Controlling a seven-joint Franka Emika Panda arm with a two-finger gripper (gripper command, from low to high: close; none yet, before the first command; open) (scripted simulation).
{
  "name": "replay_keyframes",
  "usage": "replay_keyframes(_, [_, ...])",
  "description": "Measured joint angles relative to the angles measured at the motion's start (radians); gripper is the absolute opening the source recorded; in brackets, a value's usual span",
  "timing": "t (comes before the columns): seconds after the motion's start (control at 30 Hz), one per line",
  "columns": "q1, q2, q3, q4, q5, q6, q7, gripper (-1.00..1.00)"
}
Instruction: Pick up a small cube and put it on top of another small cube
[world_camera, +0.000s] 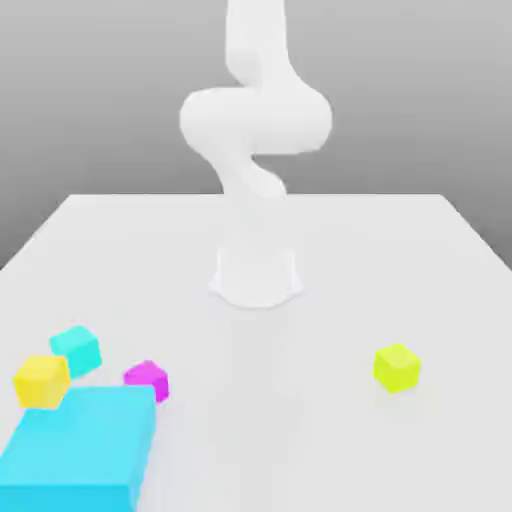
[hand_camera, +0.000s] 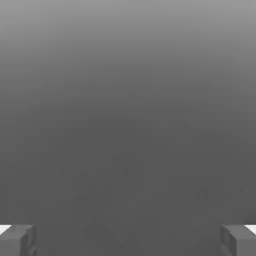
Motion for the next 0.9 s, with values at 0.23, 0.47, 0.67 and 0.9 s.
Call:
replay_keyframes(0.23, [0.175,0.184,-0.014,-0.143,-0.014,0.138,-0.302,0.0])
replay_keyframes(0.47, [0.337,0.364,-0.022,-0.283,-0.017,0.273,-0.604,0.0])
replay_keyframes(0.67, [0.464,0.519,-0.015,-0.403,-0.008,0.389,-0.872,0.0])
replay_keyframes(0.9, [0.589,0.701,0.026,-0.537,0.007,0.526,-1.178,0.0])
